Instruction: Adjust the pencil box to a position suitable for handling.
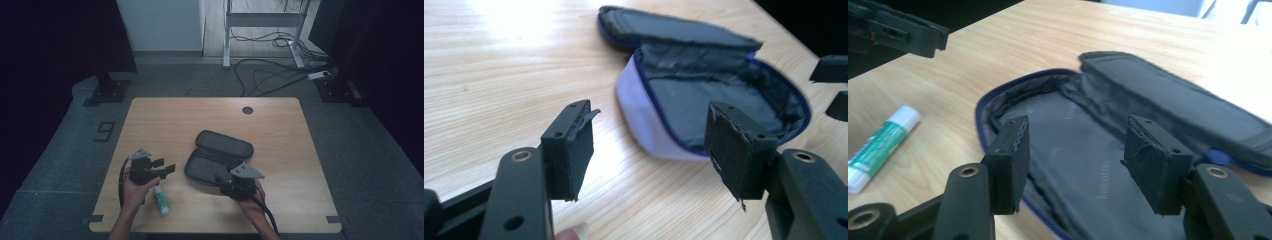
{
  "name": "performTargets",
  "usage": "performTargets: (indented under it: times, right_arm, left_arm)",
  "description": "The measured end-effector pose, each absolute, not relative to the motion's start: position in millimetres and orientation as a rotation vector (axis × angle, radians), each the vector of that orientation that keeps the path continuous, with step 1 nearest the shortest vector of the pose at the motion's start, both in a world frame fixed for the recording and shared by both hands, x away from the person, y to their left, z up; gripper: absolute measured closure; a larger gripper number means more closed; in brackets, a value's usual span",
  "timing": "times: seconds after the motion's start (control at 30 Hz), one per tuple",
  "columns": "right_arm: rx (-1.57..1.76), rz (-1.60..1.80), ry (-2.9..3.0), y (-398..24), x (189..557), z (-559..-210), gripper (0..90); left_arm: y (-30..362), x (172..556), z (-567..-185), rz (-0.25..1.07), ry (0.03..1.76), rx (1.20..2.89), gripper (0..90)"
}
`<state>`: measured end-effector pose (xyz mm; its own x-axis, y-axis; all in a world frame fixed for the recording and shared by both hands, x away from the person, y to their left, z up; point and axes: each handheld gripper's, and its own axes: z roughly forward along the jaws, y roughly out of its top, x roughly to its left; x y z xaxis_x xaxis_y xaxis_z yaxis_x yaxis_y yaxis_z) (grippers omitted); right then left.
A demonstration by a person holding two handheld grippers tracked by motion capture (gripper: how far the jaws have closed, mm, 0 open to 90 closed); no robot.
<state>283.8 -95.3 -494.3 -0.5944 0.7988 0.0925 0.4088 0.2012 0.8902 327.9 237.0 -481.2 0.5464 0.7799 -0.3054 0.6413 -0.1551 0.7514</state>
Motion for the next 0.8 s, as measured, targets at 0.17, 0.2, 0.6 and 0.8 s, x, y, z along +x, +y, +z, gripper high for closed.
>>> performTargets:
  times: [0.17,0.2,0.6,0.8]
  right_arm:
    - [1.116,1.359,2.122,-85.0,282.7,-496.6,43.0]
    - [1.11,1.36,2.13,-82.7,282.5,-497.1,43.0]
    - [1.07,1.37,2.21,-53.1,281.0,-504.3,43.2]
    - [1.061,1.372,2.236,-42.8,281.9,-507.2,43.2]
  left_arm:
    - [249.1,325.6,-484.0,0.188,1.193,1.856,36.7]
    - [251.3,324.9,-485.2,0.186,1.197,1.854,36.8]
    - [276.1,320.6,-490.2,0.207,1.261,1.807,36.9]
    - [282.6,319.5,-490.8,0.2,1.276,1.788,36.9]
